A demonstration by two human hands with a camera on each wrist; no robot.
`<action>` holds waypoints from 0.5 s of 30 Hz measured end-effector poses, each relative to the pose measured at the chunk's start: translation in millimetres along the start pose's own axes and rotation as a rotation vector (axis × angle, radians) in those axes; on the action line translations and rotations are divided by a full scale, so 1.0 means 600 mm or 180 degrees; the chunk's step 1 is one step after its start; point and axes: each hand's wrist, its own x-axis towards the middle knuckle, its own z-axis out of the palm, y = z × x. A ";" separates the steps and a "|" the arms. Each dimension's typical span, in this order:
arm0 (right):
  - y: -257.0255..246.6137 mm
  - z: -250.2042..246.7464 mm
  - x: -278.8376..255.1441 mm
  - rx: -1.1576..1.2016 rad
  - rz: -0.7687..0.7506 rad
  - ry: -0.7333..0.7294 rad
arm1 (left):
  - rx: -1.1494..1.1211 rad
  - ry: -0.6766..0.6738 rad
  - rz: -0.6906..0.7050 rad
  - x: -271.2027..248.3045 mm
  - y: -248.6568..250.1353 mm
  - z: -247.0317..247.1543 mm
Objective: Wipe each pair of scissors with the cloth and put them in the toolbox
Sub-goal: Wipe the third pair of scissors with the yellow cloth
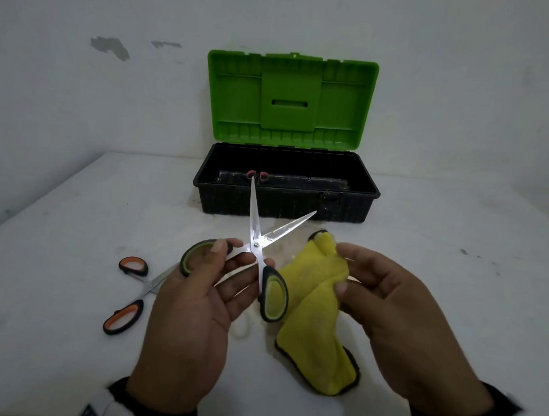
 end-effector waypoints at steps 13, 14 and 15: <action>-0.003 0.016 -0.004 -0.1148 -0.1085 0.0746 | 0.0224 -0.0072 -0.0132 -0.013 -0.016 0.008; -0.005 0.023 -0.006 -0.1457 -0.1294 0.0757 | 0.0235 -0.0068 -0.0139 -0.014 -0.017 0.009; -0.003 0.029 -0.007 -0.1719 -0.1509 0.0742 | 0.0250 -0.0066 -0.0150 -0.015 -0.019 0.010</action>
